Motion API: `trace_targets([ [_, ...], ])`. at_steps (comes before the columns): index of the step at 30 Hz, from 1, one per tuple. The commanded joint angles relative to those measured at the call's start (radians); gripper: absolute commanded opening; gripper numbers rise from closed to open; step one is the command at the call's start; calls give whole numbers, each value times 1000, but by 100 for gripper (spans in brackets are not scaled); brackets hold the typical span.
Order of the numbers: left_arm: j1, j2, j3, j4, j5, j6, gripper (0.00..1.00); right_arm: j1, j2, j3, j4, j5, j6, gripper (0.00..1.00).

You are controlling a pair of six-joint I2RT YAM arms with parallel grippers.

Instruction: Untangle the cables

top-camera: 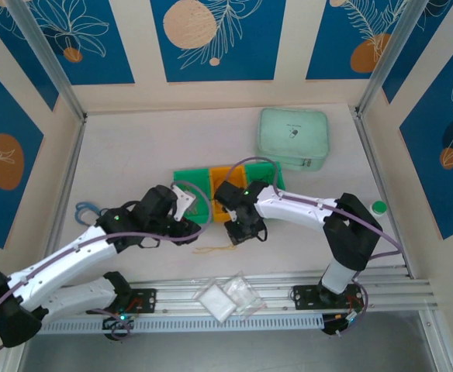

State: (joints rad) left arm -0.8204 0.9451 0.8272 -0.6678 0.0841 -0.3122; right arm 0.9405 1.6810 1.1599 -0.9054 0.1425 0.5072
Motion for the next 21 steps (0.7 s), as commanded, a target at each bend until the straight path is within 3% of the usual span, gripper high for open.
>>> trace_targets([
  [1, -2, -51, 2, -65, -63, -16, 48, 22, 18, 20, -13, -19, 73, 26],
  [21, 0, -88, -19, -80, -75, -7, 48, 21, 81, -26, 77, -74, 179, 26],
])
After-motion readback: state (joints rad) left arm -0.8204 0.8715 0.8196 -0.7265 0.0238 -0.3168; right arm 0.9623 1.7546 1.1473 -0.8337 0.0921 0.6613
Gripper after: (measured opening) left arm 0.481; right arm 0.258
